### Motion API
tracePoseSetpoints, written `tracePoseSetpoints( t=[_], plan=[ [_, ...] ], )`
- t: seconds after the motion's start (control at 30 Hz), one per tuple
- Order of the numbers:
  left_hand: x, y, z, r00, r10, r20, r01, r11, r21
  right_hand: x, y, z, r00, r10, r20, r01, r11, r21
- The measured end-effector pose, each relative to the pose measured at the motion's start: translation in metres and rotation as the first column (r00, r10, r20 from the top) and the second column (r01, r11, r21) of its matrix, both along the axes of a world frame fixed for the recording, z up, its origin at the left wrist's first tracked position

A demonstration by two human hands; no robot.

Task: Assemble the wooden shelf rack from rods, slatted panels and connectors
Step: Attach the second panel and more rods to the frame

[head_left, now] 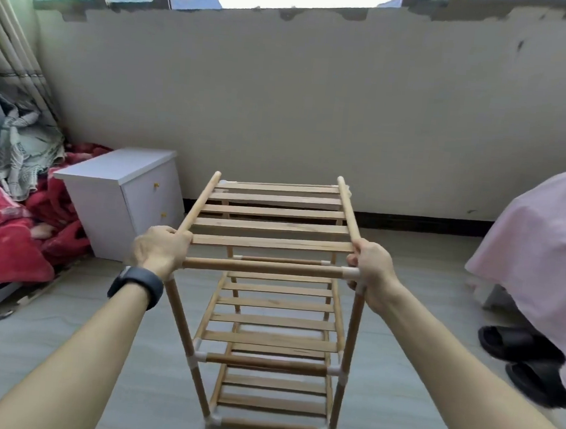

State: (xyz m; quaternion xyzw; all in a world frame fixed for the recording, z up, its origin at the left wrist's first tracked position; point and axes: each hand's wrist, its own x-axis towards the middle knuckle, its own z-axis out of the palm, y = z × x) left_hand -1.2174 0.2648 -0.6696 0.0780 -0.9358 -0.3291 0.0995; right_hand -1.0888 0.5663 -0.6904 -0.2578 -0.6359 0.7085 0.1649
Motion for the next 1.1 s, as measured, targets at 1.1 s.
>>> tracePoseSetpoints(
  t=[1.1],
  plan=[
    [0.076,0.168,-0.005,0.524,-0.852,0.0,0.593,0.365,-0.718,0.002,-0.028,-0.028,0.931,-0.341,-0.128,0.293,0.91,-0.292]
  ],
)
